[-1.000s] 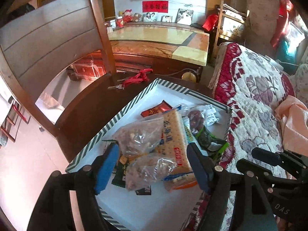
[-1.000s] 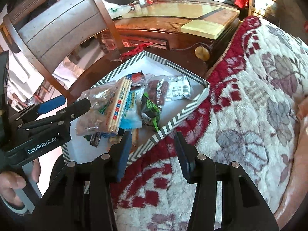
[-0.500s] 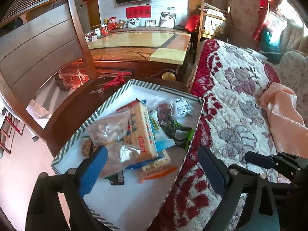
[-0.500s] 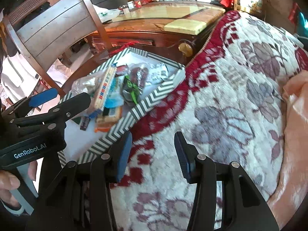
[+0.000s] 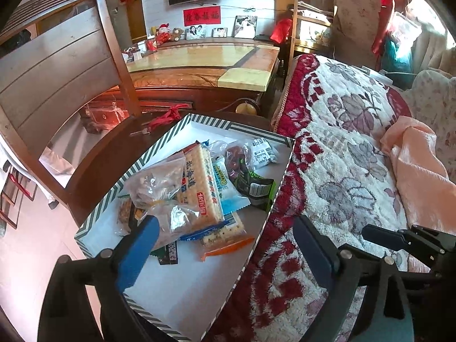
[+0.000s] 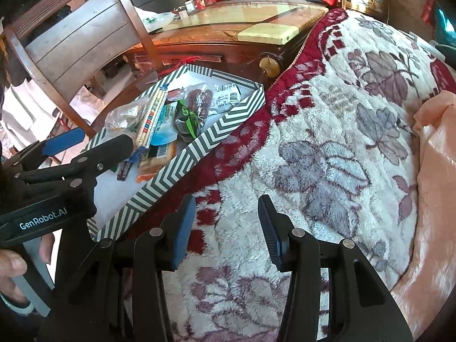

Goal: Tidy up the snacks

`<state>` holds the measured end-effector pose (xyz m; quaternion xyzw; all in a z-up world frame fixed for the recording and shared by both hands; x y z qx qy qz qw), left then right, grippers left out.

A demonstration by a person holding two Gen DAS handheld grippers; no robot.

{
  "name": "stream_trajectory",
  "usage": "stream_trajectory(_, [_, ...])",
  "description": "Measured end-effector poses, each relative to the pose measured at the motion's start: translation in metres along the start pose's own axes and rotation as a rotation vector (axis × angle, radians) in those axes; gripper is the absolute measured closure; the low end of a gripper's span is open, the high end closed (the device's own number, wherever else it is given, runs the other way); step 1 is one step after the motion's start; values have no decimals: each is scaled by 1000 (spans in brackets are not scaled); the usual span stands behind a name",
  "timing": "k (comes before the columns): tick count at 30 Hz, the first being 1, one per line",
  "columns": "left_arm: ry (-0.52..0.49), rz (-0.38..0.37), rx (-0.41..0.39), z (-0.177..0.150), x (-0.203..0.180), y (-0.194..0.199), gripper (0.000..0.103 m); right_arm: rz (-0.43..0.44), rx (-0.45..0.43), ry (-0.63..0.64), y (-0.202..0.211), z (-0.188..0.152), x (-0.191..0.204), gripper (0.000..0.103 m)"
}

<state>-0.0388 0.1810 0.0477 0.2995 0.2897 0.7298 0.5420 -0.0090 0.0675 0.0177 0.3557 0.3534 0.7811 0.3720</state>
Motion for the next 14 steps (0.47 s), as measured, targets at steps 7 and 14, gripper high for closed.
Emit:
stream_trajectory(7, [-9,-3,-12,0,-1,4,7,0,-3,3,1,-1,2,58])
stream_trajectory(14, [-24,-2,-31,1,-5,7,7,-9,0,-9,4,-4,-4,58])
Point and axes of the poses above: each gripper's, at about its wrist camera, not at the fingertips, and y roughly against the way its jaws point, x to its left, z to its top, the point moved 8 cm from there along -y, roughly the way its jaws point, and after that the axes turned 8 degrees about -y, right-handed, at the moved point
